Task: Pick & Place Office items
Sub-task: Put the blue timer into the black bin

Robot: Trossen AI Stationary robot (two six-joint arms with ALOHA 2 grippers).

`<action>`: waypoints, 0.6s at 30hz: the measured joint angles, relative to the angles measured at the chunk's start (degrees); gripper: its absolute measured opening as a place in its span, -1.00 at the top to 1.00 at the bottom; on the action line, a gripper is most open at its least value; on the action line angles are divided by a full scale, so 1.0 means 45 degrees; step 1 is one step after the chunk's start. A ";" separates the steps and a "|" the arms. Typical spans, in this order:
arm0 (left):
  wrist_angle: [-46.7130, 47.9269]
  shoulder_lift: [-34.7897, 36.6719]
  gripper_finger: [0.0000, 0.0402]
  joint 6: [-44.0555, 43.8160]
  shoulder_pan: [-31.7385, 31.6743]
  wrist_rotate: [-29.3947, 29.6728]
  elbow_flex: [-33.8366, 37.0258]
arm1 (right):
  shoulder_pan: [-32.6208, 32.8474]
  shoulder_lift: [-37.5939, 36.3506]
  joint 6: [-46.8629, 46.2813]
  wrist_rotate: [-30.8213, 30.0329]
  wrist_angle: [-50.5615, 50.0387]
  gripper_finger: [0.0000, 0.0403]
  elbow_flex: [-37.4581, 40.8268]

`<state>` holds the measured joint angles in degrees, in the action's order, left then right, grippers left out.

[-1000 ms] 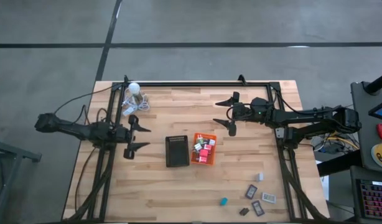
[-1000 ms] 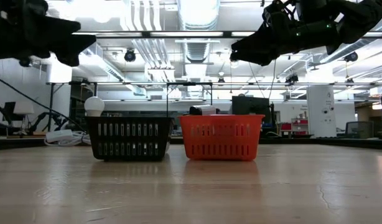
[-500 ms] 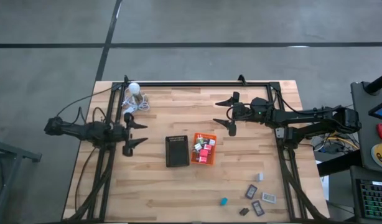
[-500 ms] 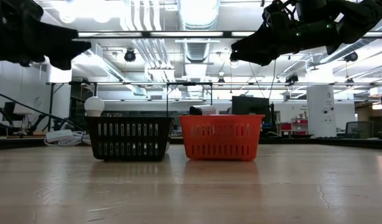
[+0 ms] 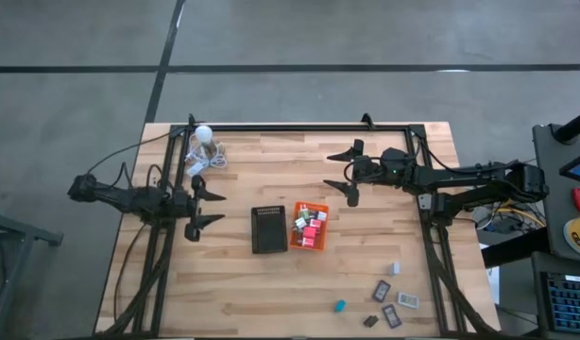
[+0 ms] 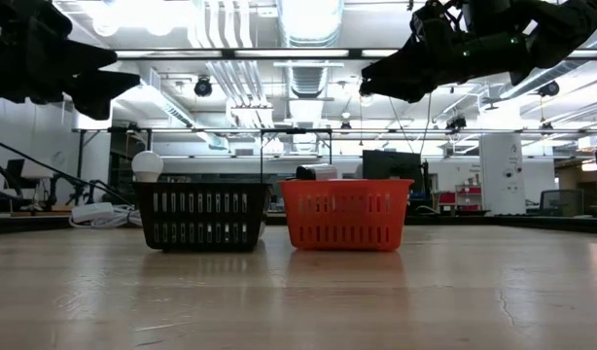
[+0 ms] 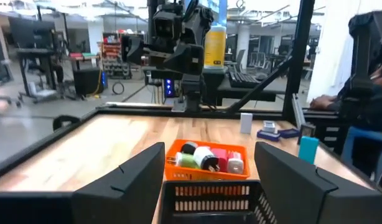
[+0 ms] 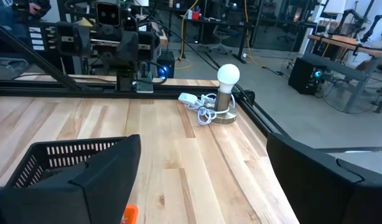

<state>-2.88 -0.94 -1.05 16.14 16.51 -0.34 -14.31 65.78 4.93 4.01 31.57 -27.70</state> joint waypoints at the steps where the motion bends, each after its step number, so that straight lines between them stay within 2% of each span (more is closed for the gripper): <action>1: 0.0002 -0.0007 -0.26 -0.0198 0.0000 0.0000 0.0000 | 0.0000 0.0000 0.0000 0.0000 0.0000 -0.72 0.0000; 18: 0.0042 -0.0021 -0.26 -0.0502 -0.0010 0.0005 0.0000 | 0.0010 0.0000 0.0000 0.0000 0.0000 -0.71 -0.0004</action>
<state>-2.69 -1.04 -3.31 16.10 16.53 -0.34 -14.26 65.78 4.93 4.01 31.57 -27.72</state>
